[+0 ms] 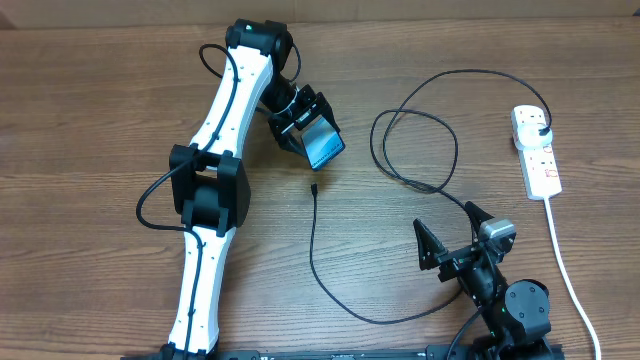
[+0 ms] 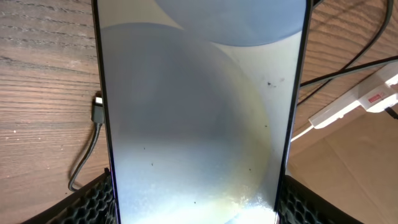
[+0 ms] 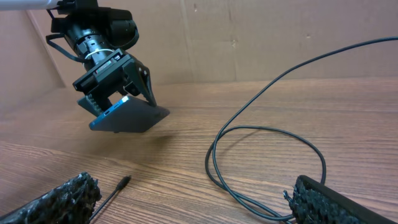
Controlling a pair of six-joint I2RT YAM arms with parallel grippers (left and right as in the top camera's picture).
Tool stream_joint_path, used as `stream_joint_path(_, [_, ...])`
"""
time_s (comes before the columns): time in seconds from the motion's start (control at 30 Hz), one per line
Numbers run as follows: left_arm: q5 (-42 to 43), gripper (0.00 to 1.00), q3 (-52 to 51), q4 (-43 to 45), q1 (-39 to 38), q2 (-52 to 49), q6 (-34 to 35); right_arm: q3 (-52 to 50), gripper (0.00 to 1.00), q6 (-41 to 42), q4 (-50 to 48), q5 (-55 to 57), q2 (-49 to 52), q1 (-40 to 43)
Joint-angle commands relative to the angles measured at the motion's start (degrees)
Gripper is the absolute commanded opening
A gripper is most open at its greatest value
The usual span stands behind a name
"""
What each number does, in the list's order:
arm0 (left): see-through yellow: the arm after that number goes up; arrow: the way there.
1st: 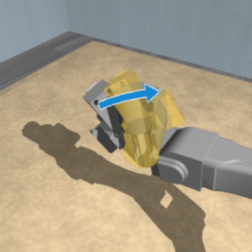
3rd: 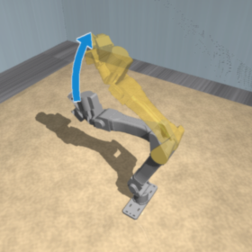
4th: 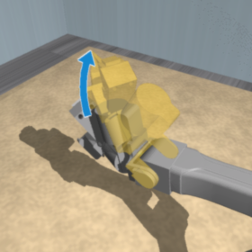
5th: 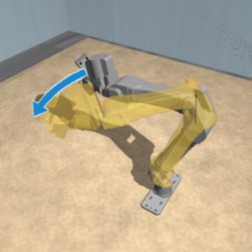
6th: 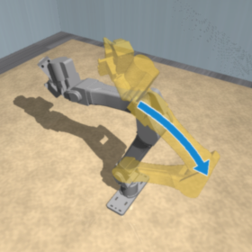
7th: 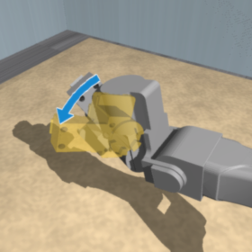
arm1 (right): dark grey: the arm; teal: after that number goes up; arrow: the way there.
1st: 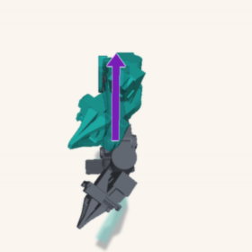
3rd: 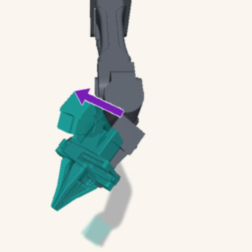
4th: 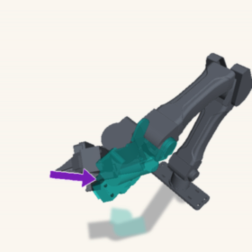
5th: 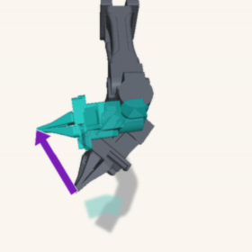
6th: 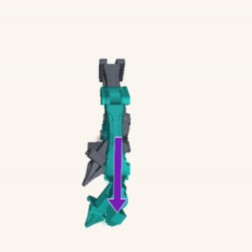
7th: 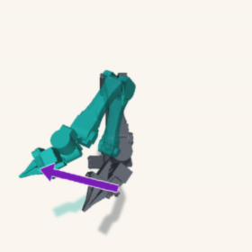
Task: Plug charger to phone and switch on socket
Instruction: 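Lift the phone with the left gripper toward the table center, then bring the right gripper to the phone and grasp its edge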
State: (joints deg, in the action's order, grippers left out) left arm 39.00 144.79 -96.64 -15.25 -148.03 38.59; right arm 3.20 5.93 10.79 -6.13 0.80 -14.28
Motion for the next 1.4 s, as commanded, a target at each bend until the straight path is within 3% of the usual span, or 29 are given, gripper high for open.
stream_joint_path(0.0, [3.2, 0.04, 1.7, -0.2, 1.0, 1.3, -2.7, 0.0, 1.00, -0.4, -0.2, 0.1, -0.6, 0.2])
stream_joint_path(0.17, [1.8, 0.04, 1.7, -0.2, 1.8, 1.3, -4.2, 0.0, 1.00, -0.4, -0.5, 0.1, -0.6, 0.2])
stream_joint_path(0.53, [-6.9, 0.04, 1.7, -0.2, 4.6, 1.3, -5.1, 0.0, 1.00, 20.9, -1.2, -23.7, -0.6, 0.2])
stream_joint_path(0.7, [-9.6, 0.04, 1.7, -0.2, 4.6, 1.3, -5.2, 0.0, 1.00, 28.7, -1.2, -27.3, -0.6, 0.2])
stream_joint_path(0.9, [-10.3, 0.04, 1.7, -0.2, 2.8, 1.3, -4.6, 0.0, 1.00, 45.3, -1.5, -28.1, -0.6, 0.2])
stream_joint_path(1.17, [-12.7, 0.04, 1.7, -0.2, 0.3, 1.9, 2.1, 0.0, 0.96, 45.1, -2.4, -26.9, -0.2, 0.1])
stream_joint_path(1.37, [-16.0, 0.04, 1.7, 0.5, -1.2, 4.6, 5.1, 1.0, 0.93, 45.1, -2.6, -23.2, 6.7, 0.1])
